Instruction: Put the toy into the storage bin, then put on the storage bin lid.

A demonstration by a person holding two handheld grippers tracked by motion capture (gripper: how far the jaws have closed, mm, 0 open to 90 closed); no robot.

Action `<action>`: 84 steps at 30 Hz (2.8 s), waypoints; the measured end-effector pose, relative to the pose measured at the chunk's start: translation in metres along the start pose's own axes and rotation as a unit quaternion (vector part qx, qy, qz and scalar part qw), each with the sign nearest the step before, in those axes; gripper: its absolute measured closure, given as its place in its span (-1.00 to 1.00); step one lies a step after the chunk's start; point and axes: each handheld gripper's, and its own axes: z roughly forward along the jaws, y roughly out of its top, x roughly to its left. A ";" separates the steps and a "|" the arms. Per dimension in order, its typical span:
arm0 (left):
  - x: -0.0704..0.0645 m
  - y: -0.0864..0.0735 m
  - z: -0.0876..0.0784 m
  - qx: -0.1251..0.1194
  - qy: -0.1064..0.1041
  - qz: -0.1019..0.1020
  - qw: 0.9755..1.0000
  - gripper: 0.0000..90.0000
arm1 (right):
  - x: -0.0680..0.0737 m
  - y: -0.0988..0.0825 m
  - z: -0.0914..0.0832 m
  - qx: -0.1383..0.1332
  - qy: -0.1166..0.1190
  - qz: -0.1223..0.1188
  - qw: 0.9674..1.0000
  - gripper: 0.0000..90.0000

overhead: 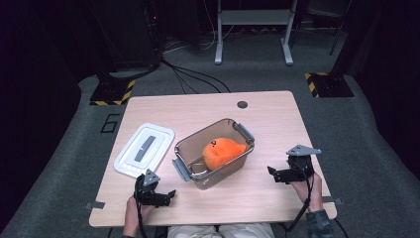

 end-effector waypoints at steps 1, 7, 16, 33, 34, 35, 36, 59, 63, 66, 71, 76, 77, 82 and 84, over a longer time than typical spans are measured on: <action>0.000 0.000 0.000 0.001 0.000 0.001 1.000 -0.93 | -0.003 -0.006 0.004 0.002 -0.008 0.002 1.000 -1.00; 0.000 0.000 0.000 0.000 0.000 0.001 1.000 -0.93 | -0.016 -0.038 0.022 0.027 -0.031 0.028 0.999 -1.00; 0.000 0.000 0.000 -0.001 0.001 -0.001 1.000 -0.93 | -0.021 -0.056 0.030 0.024 -0.051 0.036 0.998 -1.00; 0.000 0.000 0.000 0.003 0.004 -0.003 1.000 -0.93 | -0.019 -0.056 0.035 0.046 -0.051 0.026 0.997 -1.00; 0.000 0.000 0.000 0.001 0.004 -0.004 1.000 -0.93 | -0.019 -0.056 0.035 0.047 -0.050 0.027 0.997 -1.00; 0.000 0.000 0.000 -0.001 0.006 -0.004 1.000 -0.93 | -0.019 -0.056 0.035 0.046 -0.052 0.028 0.997 -1.00; 0.000 0.000 0.000 -0.001 0.006 -0.005 1.000 -0.93 | -0.019 -0.056 0.035 0.044 -0.050 0.031 0.997 -1.00; 0.017 0.007 -0.024 -0.025 0.048 -0.042 0.998 -0.99 | -0.018 -0.055 0.036 0.045 -0.051 0.035 0.997 -1.00; 0.030 0.012 -0.029 -0.030 0.054 -0.050 0.997 -0.99 | -0.018 -0.055 0.036 0.045 -0.051 0.035 0.997 -1.00; 0.041 0.014 -0.028 -0.032 0.056 -0.062 0.996 -0.99 | -0.018 -0.055 0.036 0.045 -0.052 0.036 0.997 -1.00; 0.056 0.016 -0.030 -0.035 0.054 -0.075 0.995 -0.98 | -0.018 -0.055 0.036 0.045 -0.051 0.035 0.997 -1.00; 0.070 0.022 -0.031 -0.041 0.057 -0.084 0.994 -0.97 | -0.019 -0.055 0.036 0.045 -0.052 0.035 0.997 -1.00; 0.073 0.023 -0.030 -0.038 0.056 -0.085 0.994 -0.97 | -0.019 -0.055 0.036 0.045 -0.051 0.035 0.997 -1.00; 0.086 0.033 -0.027 -0.035 0.066 -0.083 0.994 -0.96 | -0.019 -0.055 0.036 0.045 -0.052 0.035 0.997 -1.00; 0.092 0.036 -0.025 -0.036 0.063 -0.090 0.993 -0.96 | -0.019 -0.055 0.036 0.045 -0.051 0.035 0.997 -1.00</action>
